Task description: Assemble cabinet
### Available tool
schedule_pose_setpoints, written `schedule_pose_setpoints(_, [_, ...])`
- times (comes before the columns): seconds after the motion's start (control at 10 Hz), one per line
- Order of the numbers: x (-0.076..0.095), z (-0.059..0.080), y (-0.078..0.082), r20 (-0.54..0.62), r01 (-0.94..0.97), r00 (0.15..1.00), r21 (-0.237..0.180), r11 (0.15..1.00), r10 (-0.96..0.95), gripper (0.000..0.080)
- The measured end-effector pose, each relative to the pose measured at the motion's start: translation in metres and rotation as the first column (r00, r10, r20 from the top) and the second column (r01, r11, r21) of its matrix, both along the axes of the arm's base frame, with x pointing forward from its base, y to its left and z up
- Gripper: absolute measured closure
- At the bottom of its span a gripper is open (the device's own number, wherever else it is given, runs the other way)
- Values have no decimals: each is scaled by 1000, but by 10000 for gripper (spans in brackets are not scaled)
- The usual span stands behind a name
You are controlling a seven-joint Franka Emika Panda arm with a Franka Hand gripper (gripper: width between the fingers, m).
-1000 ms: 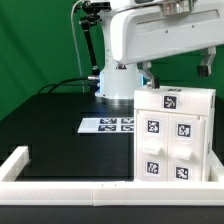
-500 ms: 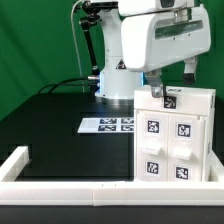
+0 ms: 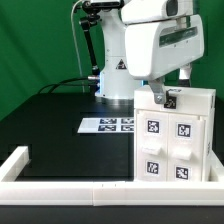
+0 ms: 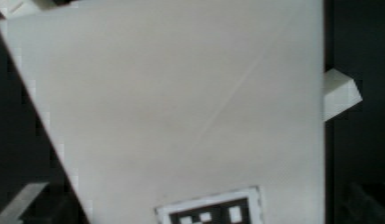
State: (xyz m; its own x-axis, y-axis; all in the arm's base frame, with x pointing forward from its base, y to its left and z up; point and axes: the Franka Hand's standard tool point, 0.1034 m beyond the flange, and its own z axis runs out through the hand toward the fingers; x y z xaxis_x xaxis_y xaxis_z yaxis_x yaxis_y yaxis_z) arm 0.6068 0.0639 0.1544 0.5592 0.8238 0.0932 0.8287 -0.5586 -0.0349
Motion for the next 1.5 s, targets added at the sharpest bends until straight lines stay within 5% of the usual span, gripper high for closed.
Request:
schedule_pose_setpoints(0.1, [0, 0, 0, 0, 1, 1000, 0, 1000, -1, 247])
schedule_pose_setpoints(0.4, [0, 0, -1, -3, 33, 999, 1, 999, -33, 242])
schedule_pose_setpoints(0.6, [0, 0, -3, -24, 232, 973, 10, 973, -231, 242])
schedule_pose_setpoints(1.0, [0, 0, 0, -70, 645, 762, 1, 764, -644, 242])
schedule_pose_setpoints(1.5, [2, 0, -1, -92, 855, 515, -9, 518, -852, 241])
